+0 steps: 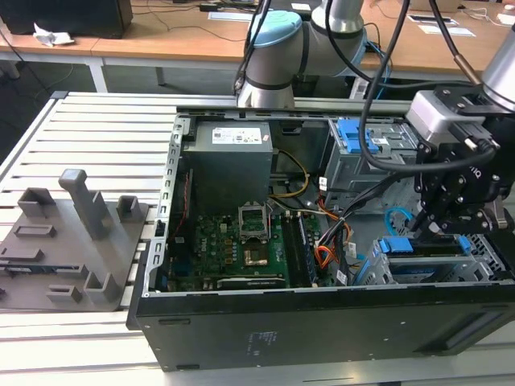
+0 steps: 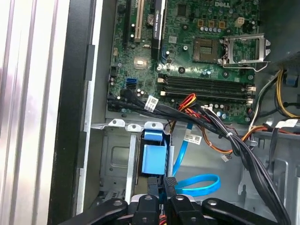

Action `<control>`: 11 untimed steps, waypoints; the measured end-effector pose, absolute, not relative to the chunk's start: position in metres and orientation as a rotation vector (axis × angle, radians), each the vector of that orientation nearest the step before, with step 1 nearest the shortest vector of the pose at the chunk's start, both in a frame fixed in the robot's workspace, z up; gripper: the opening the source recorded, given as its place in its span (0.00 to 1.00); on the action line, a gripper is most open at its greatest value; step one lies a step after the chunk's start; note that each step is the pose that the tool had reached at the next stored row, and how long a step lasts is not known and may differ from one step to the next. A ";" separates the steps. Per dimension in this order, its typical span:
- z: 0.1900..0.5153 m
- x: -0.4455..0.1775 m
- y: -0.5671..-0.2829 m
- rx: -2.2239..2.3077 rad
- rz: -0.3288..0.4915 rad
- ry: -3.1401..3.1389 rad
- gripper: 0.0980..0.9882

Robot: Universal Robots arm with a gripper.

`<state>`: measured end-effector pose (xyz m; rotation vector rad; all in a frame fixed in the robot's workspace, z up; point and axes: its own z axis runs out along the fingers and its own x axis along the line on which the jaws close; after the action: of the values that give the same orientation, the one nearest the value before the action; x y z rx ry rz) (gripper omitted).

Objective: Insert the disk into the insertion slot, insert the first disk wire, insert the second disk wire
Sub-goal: 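Insert the second disk wire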

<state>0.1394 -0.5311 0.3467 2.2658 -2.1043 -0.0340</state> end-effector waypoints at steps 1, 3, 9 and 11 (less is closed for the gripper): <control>0.347 0.140 -0.531 2.258 -0.034 -2.113 0.07; 0.346 0.142 -0.531 2.235 -0.035 -2.138 0.07; 0.345 0.147 -0.531 2.196 -0.037 -2.178 0.07; 0.345 0.149 -0.531 2.194 -0.037 -2.179 0.07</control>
<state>0.1488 -0.5311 0.3446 2.1945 -2.1791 -0.0369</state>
